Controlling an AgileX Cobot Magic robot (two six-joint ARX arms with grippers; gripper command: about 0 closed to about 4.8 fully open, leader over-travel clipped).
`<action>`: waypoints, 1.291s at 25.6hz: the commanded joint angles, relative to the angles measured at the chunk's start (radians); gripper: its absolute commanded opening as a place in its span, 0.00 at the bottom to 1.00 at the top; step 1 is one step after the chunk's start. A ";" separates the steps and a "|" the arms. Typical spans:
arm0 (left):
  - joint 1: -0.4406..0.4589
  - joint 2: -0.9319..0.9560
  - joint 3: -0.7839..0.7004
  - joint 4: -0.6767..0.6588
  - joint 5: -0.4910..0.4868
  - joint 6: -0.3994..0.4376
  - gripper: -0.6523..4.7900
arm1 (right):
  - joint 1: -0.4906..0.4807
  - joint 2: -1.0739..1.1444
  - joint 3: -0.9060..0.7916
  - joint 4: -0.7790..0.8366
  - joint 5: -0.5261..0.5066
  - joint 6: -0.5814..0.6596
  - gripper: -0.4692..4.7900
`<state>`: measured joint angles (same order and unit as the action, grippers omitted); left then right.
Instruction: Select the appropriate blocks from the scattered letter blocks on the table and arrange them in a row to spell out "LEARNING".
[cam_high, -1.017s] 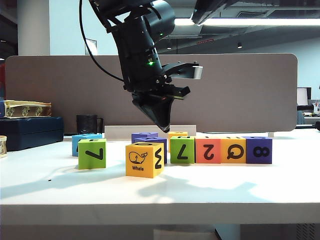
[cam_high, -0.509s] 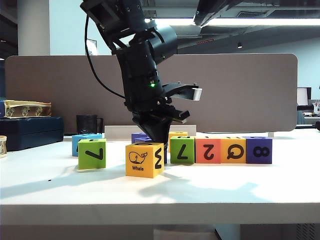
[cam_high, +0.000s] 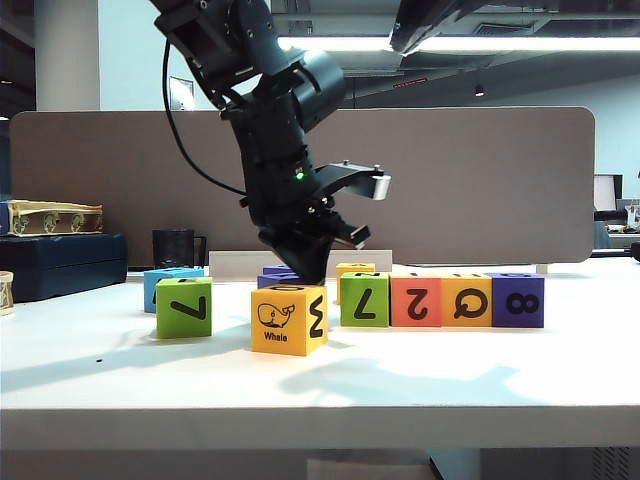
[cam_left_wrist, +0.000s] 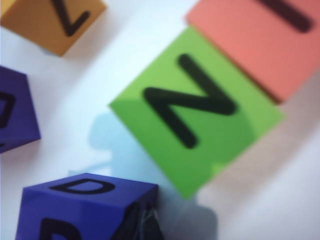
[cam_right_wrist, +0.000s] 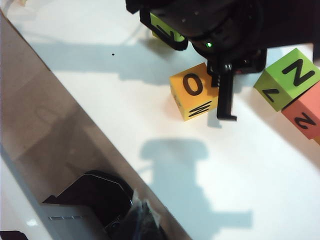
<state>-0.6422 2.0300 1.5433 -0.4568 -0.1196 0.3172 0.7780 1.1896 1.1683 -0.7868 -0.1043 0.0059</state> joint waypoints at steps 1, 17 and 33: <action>0.010 0.000 0.003 0.050 -0.013 -0.004 0.11 | 0.001 -0.003 0.006 0.005 0.001 0.002 0.09; 0.016 -0.011 0.075 0.100 -0.040 -0.021 0.11 | 0.001 -0.003 0.006 0.006 0.001 0.002 0.09; 0.216 -0.015 0.202 -0.219 0.135 -0.137 0.11 | 0.001 -0.005 0.006 0.004 0.002 0.002 0.09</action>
<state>-0.4324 2.0235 1.7428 -0.6655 -0.0372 0.1978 0.7784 1.1889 1.1683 -0.7937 -0.1047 0.0059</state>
